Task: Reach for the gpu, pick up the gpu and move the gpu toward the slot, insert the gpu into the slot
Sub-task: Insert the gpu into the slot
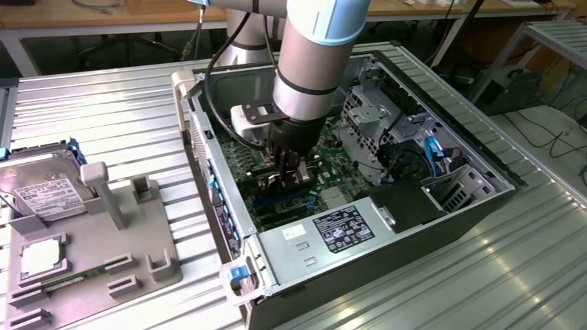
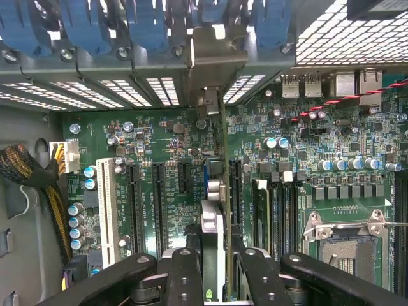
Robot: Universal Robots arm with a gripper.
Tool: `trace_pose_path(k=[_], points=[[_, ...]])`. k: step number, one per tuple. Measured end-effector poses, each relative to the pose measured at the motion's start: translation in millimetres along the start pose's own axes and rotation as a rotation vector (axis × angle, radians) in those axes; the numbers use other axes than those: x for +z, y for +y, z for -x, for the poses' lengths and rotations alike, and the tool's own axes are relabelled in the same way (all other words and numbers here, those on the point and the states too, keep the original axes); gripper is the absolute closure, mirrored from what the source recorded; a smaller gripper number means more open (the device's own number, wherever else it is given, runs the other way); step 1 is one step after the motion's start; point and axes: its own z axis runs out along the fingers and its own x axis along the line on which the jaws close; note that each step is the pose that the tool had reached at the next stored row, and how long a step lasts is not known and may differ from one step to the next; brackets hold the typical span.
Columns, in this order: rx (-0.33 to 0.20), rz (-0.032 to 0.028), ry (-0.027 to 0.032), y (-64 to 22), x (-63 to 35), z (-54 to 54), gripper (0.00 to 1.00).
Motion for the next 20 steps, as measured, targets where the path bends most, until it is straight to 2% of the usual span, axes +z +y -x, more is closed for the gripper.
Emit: trace_pose_path(k=[20], points=[[0.0, 0.0001, -0.0003, 0.0, 0.0, -0.7, 0.73]])
